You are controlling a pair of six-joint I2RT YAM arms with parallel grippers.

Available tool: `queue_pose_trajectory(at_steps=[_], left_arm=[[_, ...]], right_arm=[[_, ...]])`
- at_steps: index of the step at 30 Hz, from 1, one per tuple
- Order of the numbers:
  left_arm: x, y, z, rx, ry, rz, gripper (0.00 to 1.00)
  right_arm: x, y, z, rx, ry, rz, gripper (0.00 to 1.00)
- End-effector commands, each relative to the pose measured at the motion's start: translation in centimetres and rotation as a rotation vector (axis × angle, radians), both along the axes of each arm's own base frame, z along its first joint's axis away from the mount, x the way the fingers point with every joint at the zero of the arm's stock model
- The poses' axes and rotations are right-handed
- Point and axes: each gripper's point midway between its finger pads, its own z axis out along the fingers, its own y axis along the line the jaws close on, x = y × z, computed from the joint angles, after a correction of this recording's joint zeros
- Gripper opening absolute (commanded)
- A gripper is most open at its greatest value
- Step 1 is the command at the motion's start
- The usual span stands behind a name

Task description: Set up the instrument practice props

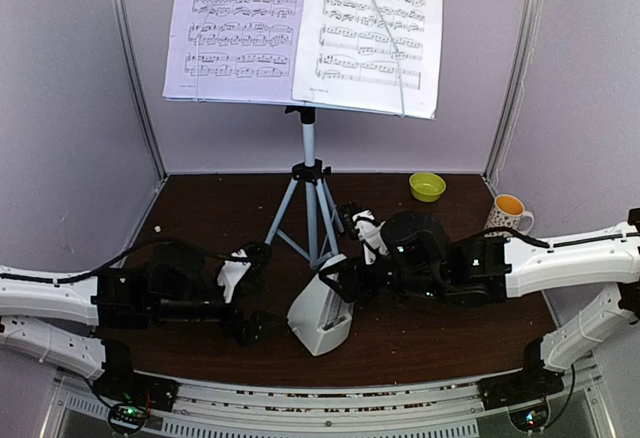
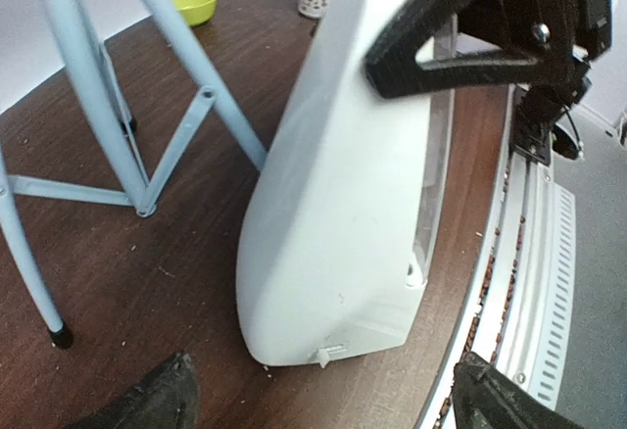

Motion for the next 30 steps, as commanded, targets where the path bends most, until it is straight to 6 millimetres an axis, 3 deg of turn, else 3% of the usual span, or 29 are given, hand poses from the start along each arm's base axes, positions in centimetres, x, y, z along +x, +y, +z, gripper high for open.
queue_pose_trajectory(at_steps=[1, 7, 11, 18, 21, 25, 30], left_arm=[[-1.3, -1.4, 1.4, -0.043, -0.162, -0.126, 0.92], [-2.2, 0.0, 2.8, -0.111, -0.256, -0.159, 0.91], [-2.8, 0.4, 2.5, -0.057, -0.290, -0.187, 0.89], [-4.4, -1.1, 1.4, 0.054, -0.380, -0.235, 0.91], [-5.1, -2.0, 1.4, 0.086, -0.427, -0.250, 0.98], [-5.6, -3.2, 1.5, 0.133, -0.489, -0.258, 0.98], [-5.3, -4.5, 1.8, 0.145, -0.514, -0.211, 0.98]], right_arm=[[-2.8, 1.3, 8.2, 0.236, -0.169, 0.220, 0.04], [-5.7, 0.0, 10.0, 0.271, -0.280, 0.389, 0.00], [-6.8, -1.1, 10.9, 0.293, -0.345, 0.441, 0.00], [-8.0, -2.8, 12.7, 0.347, -0.447, 0.479, 0.00], [-8.8, -3.4, 13.4, 0.379, -0.488, 0.508, 0.00], [-9.9, -3.9, 13.9, 0.405, -0.518, 0.559, 0.00], [-9.0, -3.8, 14.0, 0.394, -0.499, 0.510, 0.00]])
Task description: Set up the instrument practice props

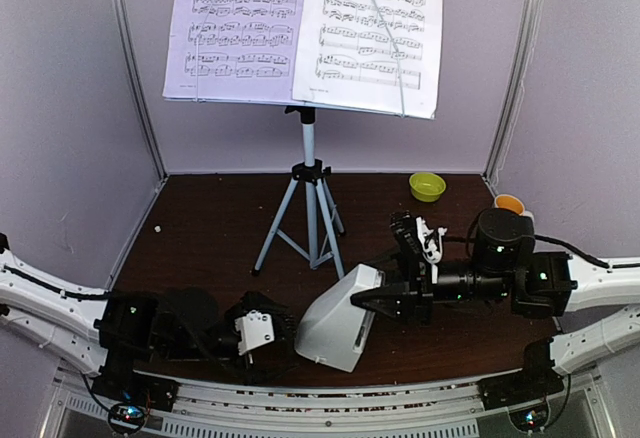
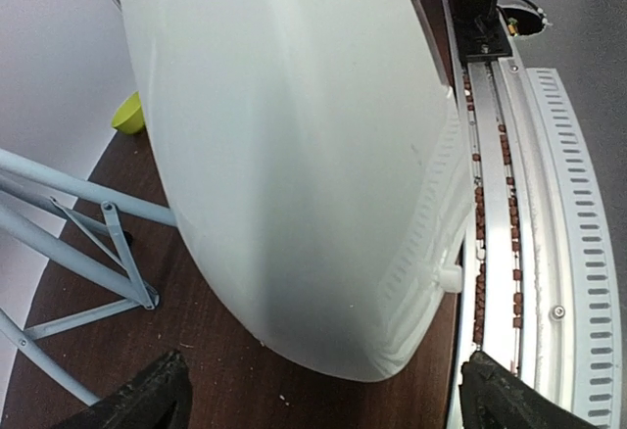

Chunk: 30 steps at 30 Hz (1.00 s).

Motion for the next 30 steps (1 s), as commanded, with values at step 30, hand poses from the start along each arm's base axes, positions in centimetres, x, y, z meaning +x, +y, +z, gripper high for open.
queue_pose_trajectory(at_steps=[30], left_arm=[[4.3, -2.0, 0.1, -0.067, 0.009, 0.267, 0.86]], right_arm=[[5.4, 0.1, 5.9, 0.263, 0.180, -0.295, 0.00]])
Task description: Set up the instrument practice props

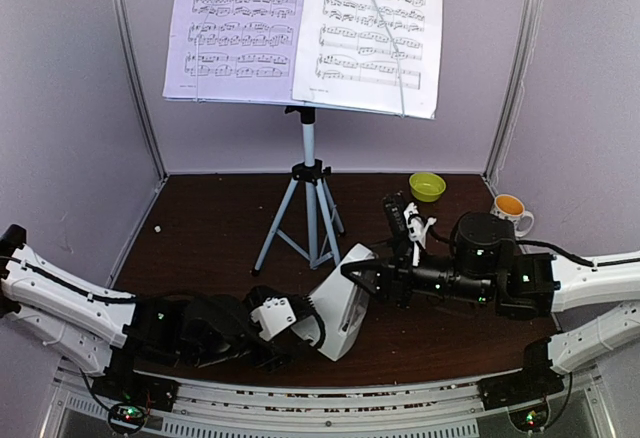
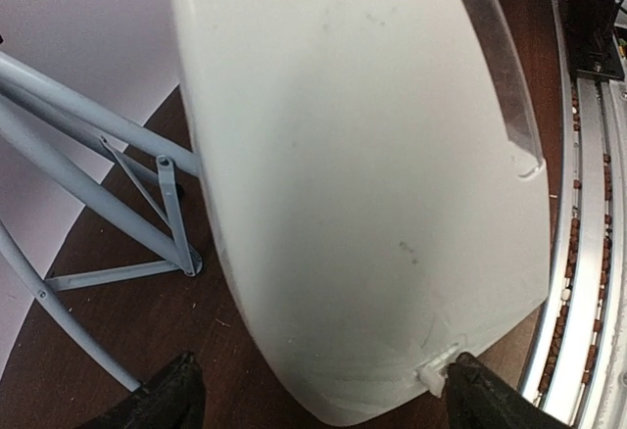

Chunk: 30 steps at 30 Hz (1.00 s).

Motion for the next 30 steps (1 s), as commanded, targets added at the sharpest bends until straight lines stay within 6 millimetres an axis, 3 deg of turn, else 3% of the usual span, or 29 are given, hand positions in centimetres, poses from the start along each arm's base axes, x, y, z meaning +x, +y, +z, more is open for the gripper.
queue_pose_trajectory(at_steps=[1, 12, 30], left_arm=[[0.6, -0.7, 1.2, -0.045, 0.014, 0.007, 0.85], [1.9, 0.8, 2.0, -0.110, 0.036, 0.023, 0.55], [2.0, 0.4, 1.9, -0.128, 0.075, -0.005, 0.38]], right_arm=[[-0.1, -0.1, 7.6, 0.220, -0.074, 0.003, 0.00], [0.0, 0.5, 7.1, 0.212, -0.053, 0.010, 0.00], [-0.6, 1.7, 8.8, 0.296, -0.030, 0.057, 0.00]])
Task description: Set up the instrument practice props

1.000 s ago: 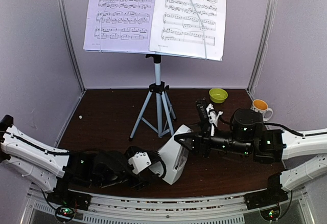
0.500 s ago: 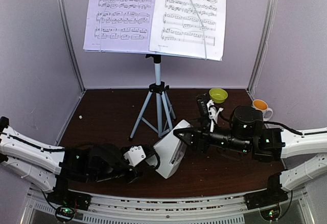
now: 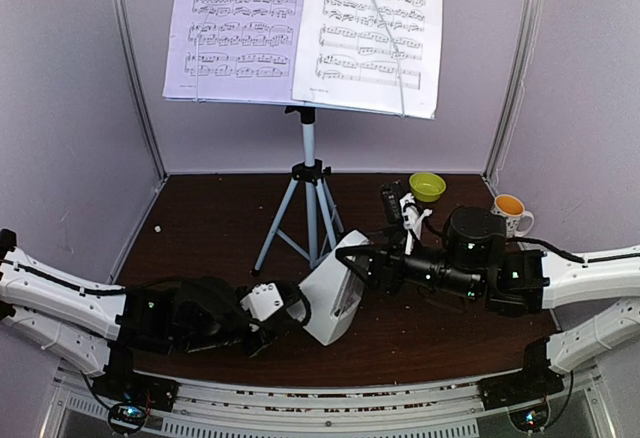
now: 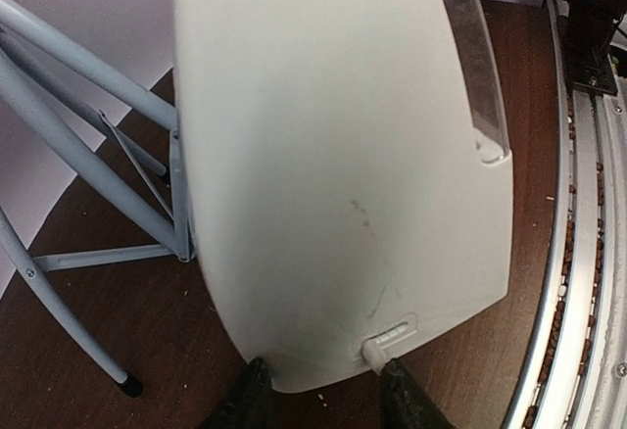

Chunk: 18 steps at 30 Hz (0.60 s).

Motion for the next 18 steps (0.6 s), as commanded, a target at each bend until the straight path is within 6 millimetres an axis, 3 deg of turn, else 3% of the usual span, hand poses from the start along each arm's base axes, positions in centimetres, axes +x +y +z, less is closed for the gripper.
queue_pose_trajectory(at_steps=[1, 8, 13, 18], left_arm=[[0.4, -1.0, 1.9, -0.088, -0.002, -0.001, 0.38], [0.7, 1.0, 2.0, -0.152, 0.016, 0.067, 0.78], [0.1, 0.4, 2.7, -0.195, -0.013, 0.053, 0.89], [-0.3, -1.7, 2.8, -0.182, -0.030, 0.023, 0.94]], right_arm=[[-2.2, 0.9, 7.9, 0.248, -0.046, 0.107, 0.00], [1.9, -1.5, 6.5, 0.202, 0.012, -0.174, 0.00], [3.5, -2.4, 5.7, 0.232, 0.094, -0.298, 0.00], [3.4, -2.2, 5.1, 0.253, 0.133, -0.317, 0.00]])
